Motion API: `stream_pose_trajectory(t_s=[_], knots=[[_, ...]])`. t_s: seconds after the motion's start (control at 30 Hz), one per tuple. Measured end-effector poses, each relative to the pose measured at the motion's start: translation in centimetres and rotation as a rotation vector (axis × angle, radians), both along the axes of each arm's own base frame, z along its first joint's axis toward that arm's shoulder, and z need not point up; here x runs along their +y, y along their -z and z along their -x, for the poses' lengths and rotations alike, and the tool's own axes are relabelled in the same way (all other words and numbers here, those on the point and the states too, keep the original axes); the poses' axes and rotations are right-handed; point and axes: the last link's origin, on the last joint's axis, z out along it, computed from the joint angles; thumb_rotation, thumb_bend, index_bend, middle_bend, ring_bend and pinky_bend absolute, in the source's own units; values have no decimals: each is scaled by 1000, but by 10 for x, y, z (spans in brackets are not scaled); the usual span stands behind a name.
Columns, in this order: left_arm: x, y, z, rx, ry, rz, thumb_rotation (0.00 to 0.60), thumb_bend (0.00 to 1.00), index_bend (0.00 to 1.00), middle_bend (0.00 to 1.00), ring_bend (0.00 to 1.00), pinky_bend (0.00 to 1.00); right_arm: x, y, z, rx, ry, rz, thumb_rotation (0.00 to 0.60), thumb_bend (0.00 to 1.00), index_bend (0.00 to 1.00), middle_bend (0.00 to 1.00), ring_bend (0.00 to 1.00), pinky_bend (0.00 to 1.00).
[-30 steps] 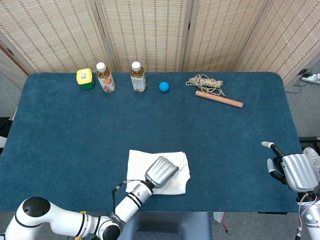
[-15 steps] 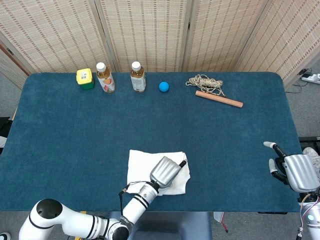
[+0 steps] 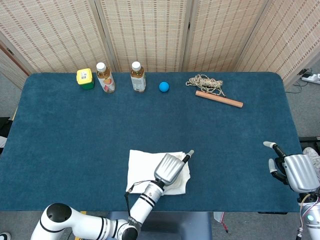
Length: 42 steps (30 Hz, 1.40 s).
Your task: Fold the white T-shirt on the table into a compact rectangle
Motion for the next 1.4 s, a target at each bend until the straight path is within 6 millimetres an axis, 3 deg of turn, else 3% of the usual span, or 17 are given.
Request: stream_pose_trajectory(t_s=[0.27,0.47,0.67,1.0,1.4], knots=[[1,6,-7,-19,-10,-9,600,231,68,911,872,1000,-1,-1,0,0,2,4,600,576,229,968,945,960],[2,-6,-5,-62,-29,-2,600,231,67,910,872,1000,-2,0,0,-3,-1,2,600,576,229,968,945,959],[5,-21,9,-32,-29,-6,600,231,58,908,871,1000,-4,2,-2,-6,-11,-5,600,576,229,968,945,960],[-24,-25,36,57,42,49,600,230,58,907,870,1000,-5,4,-3,-6,-15,-10,600,576,229,968,946,960],[-51,0,20,26,52,131,600,230,58,907,870,1000,-2,1,1,-1,4,-5,600,576,229,968,945,959]])
